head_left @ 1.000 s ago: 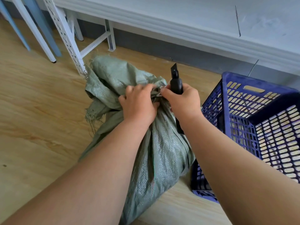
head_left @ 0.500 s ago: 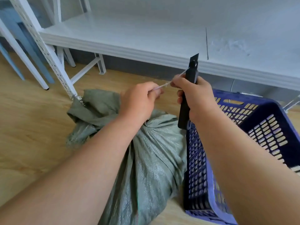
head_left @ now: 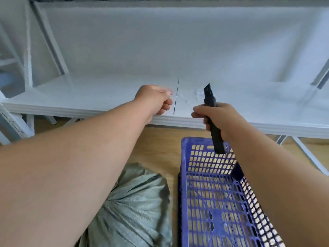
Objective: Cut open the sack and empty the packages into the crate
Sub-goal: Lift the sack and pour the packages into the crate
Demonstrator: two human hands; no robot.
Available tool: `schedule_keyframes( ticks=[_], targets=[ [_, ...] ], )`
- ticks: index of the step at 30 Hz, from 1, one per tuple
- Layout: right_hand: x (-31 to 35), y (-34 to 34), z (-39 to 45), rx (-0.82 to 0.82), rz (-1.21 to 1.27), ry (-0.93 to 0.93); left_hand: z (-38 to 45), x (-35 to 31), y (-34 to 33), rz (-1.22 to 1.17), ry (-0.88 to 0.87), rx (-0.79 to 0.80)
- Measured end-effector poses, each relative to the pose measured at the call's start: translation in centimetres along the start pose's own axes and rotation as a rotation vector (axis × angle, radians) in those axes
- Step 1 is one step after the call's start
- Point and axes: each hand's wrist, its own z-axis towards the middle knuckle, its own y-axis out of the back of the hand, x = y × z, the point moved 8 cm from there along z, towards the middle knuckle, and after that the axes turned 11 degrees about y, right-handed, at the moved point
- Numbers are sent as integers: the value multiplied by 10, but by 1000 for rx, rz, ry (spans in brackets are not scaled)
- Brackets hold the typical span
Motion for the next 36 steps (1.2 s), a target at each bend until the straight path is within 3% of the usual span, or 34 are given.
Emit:
schedule_keyframes(
  ticks=[4,8,12,20,24,27,30,36],
  targets=[
    [-16,28,26,-188,81,-7,12,-1,-23,-411,108,31],
    [-35,48,55,-413,111,-80,12,9,-30,-338,146,-1],
    [-56,48,75,-529,291,-312,8,23,-27,-257,180,-20],
    [-51,30,96,-322,469,-284,-1,41,-9,-216,234,-72],
    [-48,29,81,-217,325,-183,-7,47,3,-226,216,-99],
    [-29,27,61,-228,120,18,-15,53,26,-280,171,-163],
    [-16,-10,23,-165,-54,132,-30,81,84,-233,98,-386],
    [-53,-139,-66,308,-281,102,-106,185,219,-200,79,-977]
  ],
)
